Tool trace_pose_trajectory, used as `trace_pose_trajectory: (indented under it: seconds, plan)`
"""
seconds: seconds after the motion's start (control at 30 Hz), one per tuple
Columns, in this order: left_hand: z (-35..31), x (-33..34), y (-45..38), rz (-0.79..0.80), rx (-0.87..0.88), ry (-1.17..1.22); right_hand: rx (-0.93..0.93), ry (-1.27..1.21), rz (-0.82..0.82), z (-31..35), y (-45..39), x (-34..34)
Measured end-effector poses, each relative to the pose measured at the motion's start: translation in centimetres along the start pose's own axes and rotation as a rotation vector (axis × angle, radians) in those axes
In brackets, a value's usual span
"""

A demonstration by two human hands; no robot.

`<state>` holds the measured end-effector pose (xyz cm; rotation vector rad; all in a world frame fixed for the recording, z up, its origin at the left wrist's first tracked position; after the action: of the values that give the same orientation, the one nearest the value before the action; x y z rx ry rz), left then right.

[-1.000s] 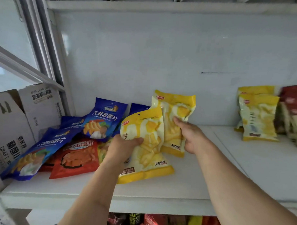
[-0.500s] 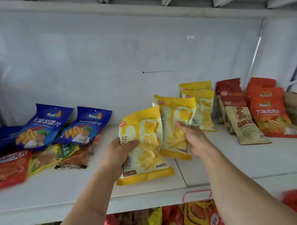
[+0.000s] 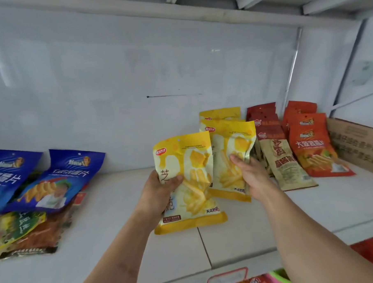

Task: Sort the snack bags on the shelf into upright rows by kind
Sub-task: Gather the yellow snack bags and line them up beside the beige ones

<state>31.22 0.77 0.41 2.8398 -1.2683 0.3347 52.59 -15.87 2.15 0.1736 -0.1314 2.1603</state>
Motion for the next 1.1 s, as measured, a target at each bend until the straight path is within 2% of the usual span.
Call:
trace_pose_trajectory:
  seconds: [0.23, 0.47, 0.7, 1.1]
  plan:
    - [1.1, 2.1, -3.1, -0.051, -0.018, 0.008, -0.041, 0.182, -0.068, -0.5, -5.5, -3.5]
    - [2.1, 4.6, -4.9, -0.204, 0.003, -0.003, -0.173, 0.337, -0.017, -1.1, -12.1, -5.9]
    - [3.0, 7.4, -5.3, -0.281, 0.004, -0.048, -0.208, 0.357, 0.031, -0.9, -13.4, -5.7]
    - [4.8, 10.7, -8.0, -0.309, -0.011, -0.192, -0.227, 0.350, -0.058, -0.7, -14.1, -6.7]
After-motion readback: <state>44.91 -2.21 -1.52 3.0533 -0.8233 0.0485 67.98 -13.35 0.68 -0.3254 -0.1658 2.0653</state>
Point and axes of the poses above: each hand's wrist, its own y-axis away from the middle knuckle, its own x-axis out of the palm, z = x × y, the point moved 9 cm from there along -y, towards the middle knuckle, and after that the axes turned 1 degree about y, right-handed, at the moved point
